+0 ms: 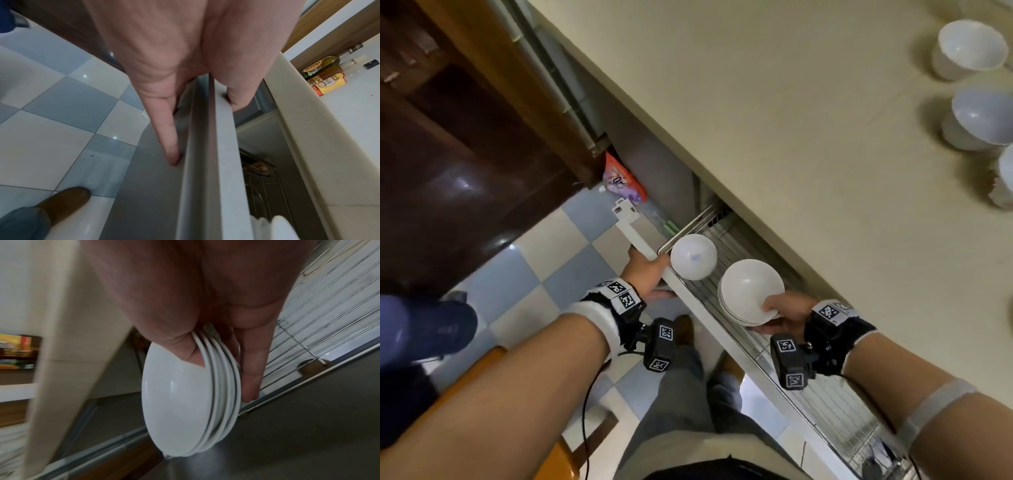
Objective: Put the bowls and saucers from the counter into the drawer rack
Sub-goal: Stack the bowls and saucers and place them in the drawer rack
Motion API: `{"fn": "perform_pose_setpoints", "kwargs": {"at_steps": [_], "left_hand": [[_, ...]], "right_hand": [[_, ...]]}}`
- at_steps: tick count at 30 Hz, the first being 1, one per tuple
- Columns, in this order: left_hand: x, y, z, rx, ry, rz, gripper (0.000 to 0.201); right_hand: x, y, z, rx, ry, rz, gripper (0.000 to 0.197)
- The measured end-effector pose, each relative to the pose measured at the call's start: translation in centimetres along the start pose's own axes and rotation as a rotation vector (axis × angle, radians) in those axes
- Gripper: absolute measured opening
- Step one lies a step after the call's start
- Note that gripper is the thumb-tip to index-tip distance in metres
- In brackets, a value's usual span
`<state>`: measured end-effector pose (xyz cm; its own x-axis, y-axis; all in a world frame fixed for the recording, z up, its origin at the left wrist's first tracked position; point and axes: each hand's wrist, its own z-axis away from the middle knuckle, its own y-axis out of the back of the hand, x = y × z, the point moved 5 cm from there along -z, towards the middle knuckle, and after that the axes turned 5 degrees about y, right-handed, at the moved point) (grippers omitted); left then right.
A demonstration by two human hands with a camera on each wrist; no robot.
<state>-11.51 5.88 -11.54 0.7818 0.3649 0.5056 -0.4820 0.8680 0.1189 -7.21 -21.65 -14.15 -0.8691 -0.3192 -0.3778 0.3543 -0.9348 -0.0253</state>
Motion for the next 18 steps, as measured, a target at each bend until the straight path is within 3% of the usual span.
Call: {"fn": "perform_pose_setpoints", "kwargs": {"at_steps": [4, 8, 12, 18], "left_hand": [[-0.9, 0.3, -0.5, -0.034, 0.009, -0.007, 0.060], [-1.0, 0.3, -0.9, -0.046, -0.018, -0.010, 0.060], [-1.3, 0.4, -1.2, -0.041, -0.024, -0.013, 0.062], [-1.3, 0.4, -1.2, -0.021, -0.022, -0.029, 0.063]], "right_hand": [[1.4, 0.9, -5.4, 0.053, -0.034, 0.293, 0.050], [1.5, 1.0, -8.9, 0.062, -0.049, 0.395, 0.039], [2.8, 0.8, -13.5, 0.057, -0.037, 0.414, 0.050], [3.0, -0.6, -13.5, 0.051, -0.072, 0.477, 0.042]]}}
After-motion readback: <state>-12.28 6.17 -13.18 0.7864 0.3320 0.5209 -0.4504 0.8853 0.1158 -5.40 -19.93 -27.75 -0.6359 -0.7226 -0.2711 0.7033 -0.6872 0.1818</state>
